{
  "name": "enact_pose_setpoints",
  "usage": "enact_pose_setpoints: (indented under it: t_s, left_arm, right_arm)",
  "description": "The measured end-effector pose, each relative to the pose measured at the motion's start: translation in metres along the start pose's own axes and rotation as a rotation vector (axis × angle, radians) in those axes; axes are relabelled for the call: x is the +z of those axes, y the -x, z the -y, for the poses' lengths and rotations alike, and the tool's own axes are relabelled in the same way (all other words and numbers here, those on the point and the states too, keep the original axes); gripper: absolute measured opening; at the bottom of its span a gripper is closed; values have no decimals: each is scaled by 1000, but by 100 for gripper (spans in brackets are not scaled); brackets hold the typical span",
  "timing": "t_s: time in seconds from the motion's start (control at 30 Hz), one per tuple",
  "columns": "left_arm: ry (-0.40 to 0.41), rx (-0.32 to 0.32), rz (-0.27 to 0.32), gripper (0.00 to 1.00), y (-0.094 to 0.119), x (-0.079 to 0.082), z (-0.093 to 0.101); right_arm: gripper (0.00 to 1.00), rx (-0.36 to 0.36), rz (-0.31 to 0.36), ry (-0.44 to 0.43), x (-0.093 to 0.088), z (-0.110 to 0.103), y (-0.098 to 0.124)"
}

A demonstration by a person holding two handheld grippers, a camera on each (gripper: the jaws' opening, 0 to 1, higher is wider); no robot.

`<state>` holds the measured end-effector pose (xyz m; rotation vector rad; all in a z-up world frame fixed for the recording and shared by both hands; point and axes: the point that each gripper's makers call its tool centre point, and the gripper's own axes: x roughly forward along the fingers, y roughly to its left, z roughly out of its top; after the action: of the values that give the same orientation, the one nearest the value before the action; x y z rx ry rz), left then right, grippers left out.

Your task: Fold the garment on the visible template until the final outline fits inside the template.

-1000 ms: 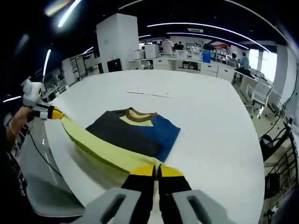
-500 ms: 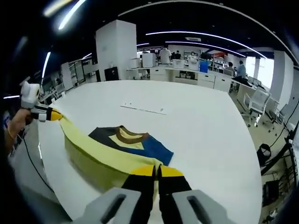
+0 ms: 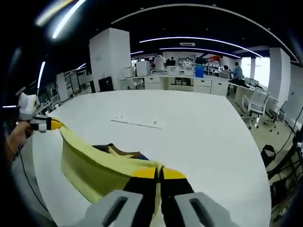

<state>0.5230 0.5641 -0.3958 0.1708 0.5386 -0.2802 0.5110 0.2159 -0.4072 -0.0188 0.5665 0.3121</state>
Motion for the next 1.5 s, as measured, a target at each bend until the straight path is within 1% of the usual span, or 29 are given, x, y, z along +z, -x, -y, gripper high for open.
enact_pose_setpoints:
  t_s: [0.13,0.23,0.37,0.4,0.47,0.53,0.77,0.83,0.93,1.1,1.13,1.27,1.3,1.33,1.4,1.5]
  left_arm:
    - [9,22,-9,0,-19,-3,-4]
    - [32,33,-17,0,-33,-8,-9]
    - [64,51,-36,0,-51,-19,-15]
    - [90,50,-45,0,-55,-22,-15]
    - [98,58,-47,0,-63,-27,-18]
    - [119,63,-65,0,-70,-35,-19]
    - [175,69,-94,0,-88,-52,-23]
    - [186,72,-94,0,-92,-56,-25]
    - [195,73,-110,0,-97,-63,-25]
    - [185,79,-119,0,-104,-70,-24]
    - [170,77,-93,0,-106,-67,-23]
    - [170,85,-108,0,-107,-72,-25]
    - [159,91,-111,0,-107,-73,-25]
    - [123,100,-114,0,-108,-75,-26]
    - [107,94,-97,0,-110,-74,-25]
    - [83,84,-95,1,-110,-76,-25]
  right_arm:
    - [0,-12,8,-26,1,3,-16]
    - [0,-26,-3,-45,-3,7,-29]
    - [0,-46,-18,-57,-11,11,-46]
    - [0,-57,-25,-63,-14,13,-52]
    - [0,-61,-31,-74,-19,14,-61]
    - [0,-70,-47,-85,-25,15,-70]
    - [0,-74,-81,-110,-41,19,-94]
    - [0,-72,-92,-130,-46,20,-99]
    - [0,-70,-109,-130,-52,20,-106]
    - [0,-64,-136,-116,-62,21,-113]
    - [0,-64,-137,-114,-63,22,-114]
    - [0,-59,-146,-109,-68,22,-117]
    - [0,-58,-149,-105,-70,22,-118]
    - [0,-56,-153,-102,-72,22,-119]
    - [0,-55,-154,-98,-72,21,-119]
    - [0,-49,-156,-98,-72,21,-119]
